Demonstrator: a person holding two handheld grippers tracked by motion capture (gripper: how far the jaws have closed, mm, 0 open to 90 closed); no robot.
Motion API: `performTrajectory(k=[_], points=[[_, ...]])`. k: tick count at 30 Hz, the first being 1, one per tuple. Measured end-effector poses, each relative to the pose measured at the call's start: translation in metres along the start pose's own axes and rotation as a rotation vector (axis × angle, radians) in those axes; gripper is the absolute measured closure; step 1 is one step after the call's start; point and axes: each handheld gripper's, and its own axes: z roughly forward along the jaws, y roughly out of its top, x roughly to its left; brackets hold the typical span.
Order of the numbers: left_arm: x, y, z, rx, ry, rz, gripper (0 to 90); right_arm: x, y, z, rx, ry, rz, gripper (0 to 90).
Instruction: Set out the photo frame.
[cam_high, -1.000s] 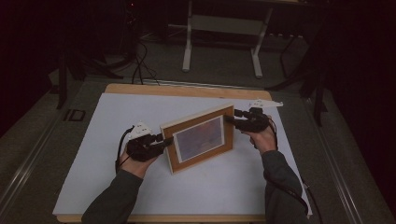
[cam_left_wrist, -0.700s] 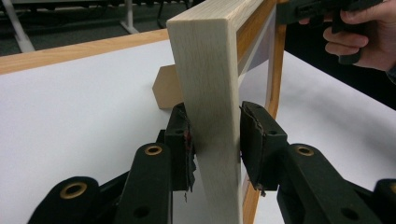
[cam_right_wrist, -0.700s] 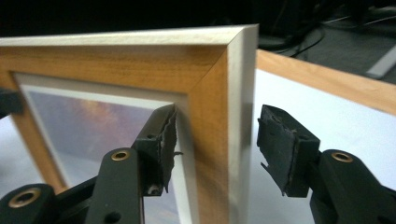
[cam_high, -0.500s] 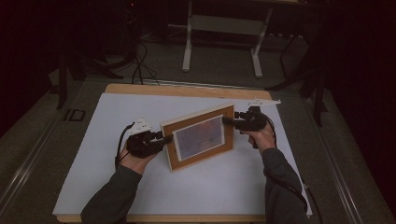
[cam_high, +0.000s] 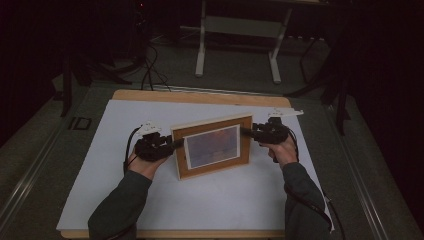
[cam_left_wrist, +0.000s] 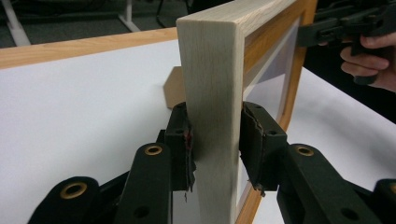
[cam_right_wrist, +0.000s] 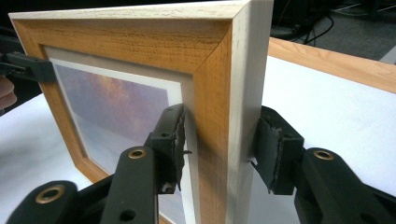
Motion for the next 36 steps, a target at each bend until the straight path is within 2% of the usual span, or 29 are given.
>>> performTrajectory(k=[4, 9, 11, 17, 21, 27, 36], points=[[0.007, 0.008, 0.005, 0.003, -0.001, 0.017, 66.9, 0.001, -0.001, -0.003, -0.018, -0.023, -0.002, 56.9], [0.018, 0.017, 0.012, -0.022, -0.009, 0.010, 66.2, 0.001, 0.005, -0.002, -0.039, -0.063, -0.004, 57.1], [0.023, 0.024, 0.015, -0.041, -0.006, 0.006, 65.9, 0.000, 0.009, 0.001, -0.062, -0.084, 0.006, 57.1], [0.033, 0.033, 0.019, -0.063, -0.002, 0.005, 65.3, -0.004, 0.012, 0.007, -0.086, -0.104, 0.033, 57.1], [0.044, 0.032, 0.026, -0.076, -0.013, -0.016, 64.5, -0.004, 0.012, 0.014, -0.096, -0.127, 0.045, 57.1], [0.056, 0.030, 0.026, -0.099, -0.026, -0.026, 63.0, 0.001, 0.011, 0.020, -0.104, -0.130, 0.046, 59.3], [0.070, 0.016, 0.027, -0.122, -0.077, -0.073, 61.8, 0.012, 0.007, 0.017, -0.105, -0.130, 0.031, 62.6]])
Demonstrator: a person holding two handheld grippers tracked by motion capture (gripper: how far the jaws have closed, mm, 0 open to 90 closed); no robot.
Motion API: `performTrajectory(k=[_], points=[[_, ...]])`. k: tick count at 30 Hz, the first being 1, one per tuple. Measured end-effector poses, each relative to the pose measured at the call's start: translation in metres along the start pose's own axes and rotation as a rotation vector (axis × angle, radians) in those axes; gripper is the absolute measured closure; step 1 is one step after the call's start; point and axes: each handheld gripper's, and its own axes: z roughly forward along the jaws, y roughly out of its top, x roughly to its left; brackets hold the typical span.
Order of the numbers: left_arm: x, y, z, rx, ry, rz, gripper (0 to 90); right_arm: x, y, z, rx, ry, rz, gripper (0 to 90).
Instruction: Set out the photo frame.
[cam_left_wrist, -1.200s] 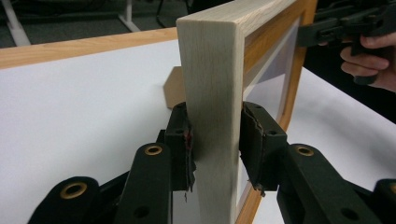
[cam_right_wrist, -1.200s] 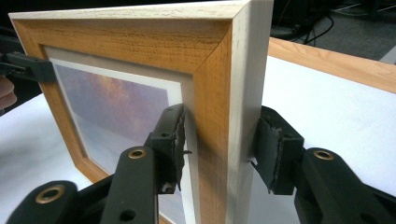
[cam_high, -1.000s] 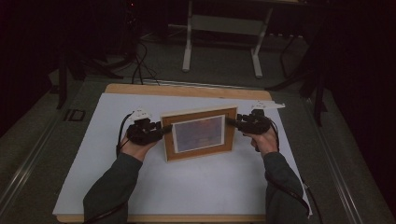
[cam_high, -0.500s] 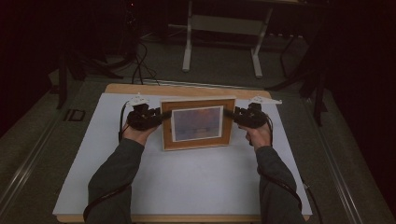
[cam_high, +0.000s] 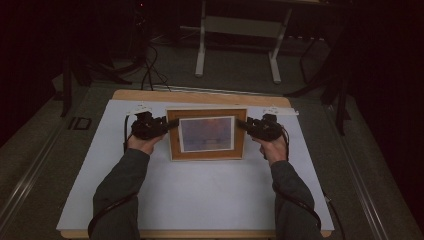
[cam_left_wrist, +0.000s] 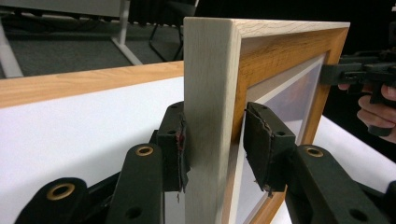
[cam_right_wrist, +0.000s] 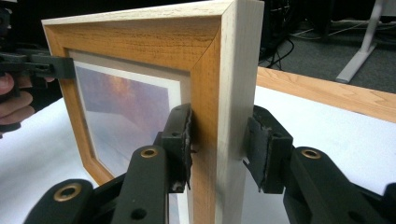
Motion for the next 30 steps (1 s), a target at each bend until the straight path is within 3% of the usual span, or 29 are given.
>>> performTrajectory(k=[8, 15, 24, 30], points=[[-0.005, 0.002, 0.003, 0.022, -0.013, -0.006, 60.6, 0.002, -0.007, -0.008, 0.011, 0.003, 0.009, 63.2], [-0.012, 0.005, 0.005, 0.073, -0.036, -0.036, 60.6, -0.001, -0.015, -0.018, 0.010, 0.003, 0.033, 63.1], [-0.013, 0.006, 0.008, 0.093, -0.061, -0.098, 59.5, 0.000, -0.020, -0.025, 0.014, 0.004, 0.049, 63.3], [-0.017, 0.005, 0.007, 0.111, -0.074, -0.115, 60.0, -0.001, -0.020, -0.028, 0.027, 0.005, 0.057, 63.2]])
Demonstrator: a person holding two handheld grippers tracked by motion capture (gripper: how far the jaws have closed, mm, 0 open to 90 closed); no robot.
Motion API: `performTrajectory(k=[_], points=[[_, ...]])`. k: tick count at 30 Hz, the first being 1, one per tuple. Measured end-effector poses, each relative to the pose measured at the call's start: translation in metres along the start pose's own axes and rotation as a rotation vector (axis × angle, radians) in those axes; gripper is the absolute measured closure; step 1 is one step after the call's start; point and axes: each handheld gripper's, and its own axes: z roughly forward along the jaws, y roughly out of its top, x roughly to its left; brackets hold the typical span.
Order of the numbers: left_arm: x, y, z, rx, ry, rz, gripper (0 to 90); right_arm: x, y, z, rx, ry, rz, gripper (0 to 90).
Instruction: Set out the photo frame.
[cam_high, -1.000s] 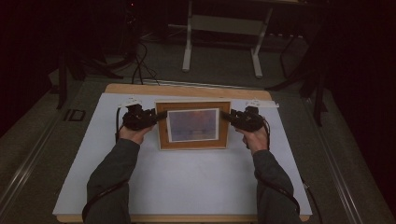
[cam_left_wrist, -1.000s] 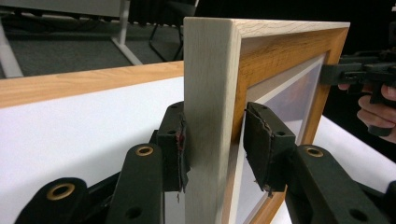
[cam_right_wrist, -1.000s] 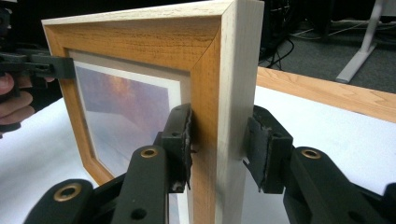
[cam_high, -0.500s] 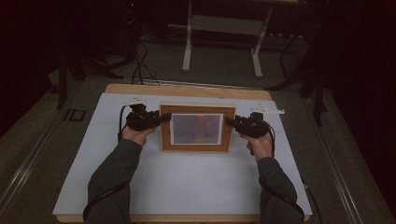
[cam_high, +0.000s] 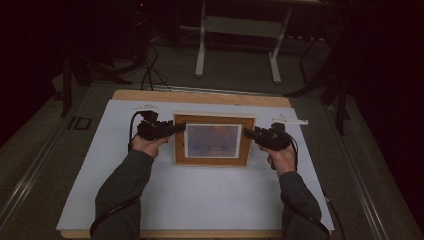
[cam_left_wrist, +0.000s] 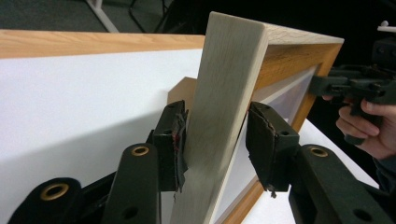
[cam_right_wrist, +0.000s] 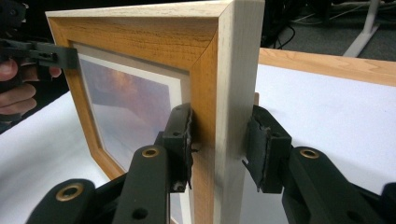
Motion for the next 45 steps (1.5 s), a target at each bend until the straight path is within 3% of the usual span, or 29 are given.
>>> performTrajectory(k=[19, 40, 45], points=[[-0.0020, -0.0051, -0.0006, -0.010, -0.011, -0.028, 59.7, -0.0018, -0.0017, -0.0022, -0.004, 0.006, -0.003, 63.0], [-0.0046, -0.0062, -0.0028, 0.005, -0.008, 0.000, 59.8, -0.0038, -0.0007, -0.0020, -0.004, 0.016, 0.001, 61.7], [-0.0051, -0.0059, -0.0049, -0.005, -0.002, 0.003, 54.7, -0.0028, -0.0015, -0.0027, 0.000, 0.008, 0.003, 60.8]])
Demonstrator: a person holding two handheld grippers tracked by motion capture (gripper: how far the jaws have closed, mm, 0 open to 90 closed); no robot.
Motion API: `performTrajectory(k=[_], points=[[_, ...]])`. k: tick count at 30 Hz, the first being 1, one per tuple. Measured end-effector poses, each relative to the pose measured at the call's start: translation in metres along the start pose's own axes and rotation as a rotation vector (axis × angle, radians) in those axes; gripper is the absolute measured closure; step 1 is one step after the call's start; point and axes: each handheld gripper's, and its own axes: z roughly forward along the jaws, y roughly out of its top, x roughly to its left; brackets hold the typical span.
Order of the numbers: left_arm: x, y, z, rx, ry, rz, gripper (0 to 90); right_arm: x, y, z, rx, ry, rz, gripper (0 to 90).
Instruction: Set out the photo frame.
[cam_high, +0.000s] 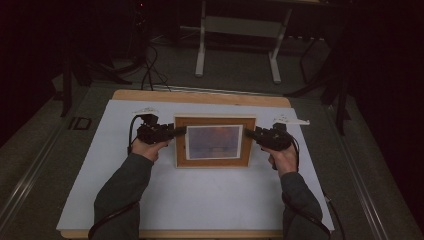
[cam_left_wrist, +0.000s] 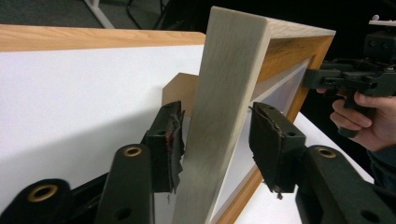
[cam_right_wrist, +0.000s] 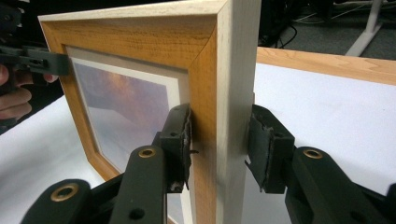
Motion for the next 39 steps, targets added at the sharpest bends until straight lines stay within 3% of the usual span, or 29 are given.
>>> performTrajectory(k=[12, 19, 23, 27, 39], points=[[0.001, -0.002, -0.015, -0.024, 0.025, 0.019, 53.3, 0.001, -0.004, -0.012, 0.013, -0.003, -0.014, 59.5], [0.001, -0.007, -0.038, -0.059, 0.047, 0.033, 53.5, -0.001, -0.011, -0.028, 0.017, -0.016, -0.017, 61.8], [0.001, -0.011, -0.047, -0.059, 0.091, 0.042, 53.8, -0.002, -0.017, -0.034, 0.030, -0.044, -0.025, 65.5], [0.002, -0.019, -0.051, -0.029, 0.156, 0.057, 53.8, -0.004, -0.025, -0.037, 0.054, -0.079, -0.019, 70.6], [0.000, -0.060, -0.059, 0.043, 0.322, 0.106, 53.3, -0.007, -0.054, -0.038, 0.128, -0.183, -0.019, 79.3]])
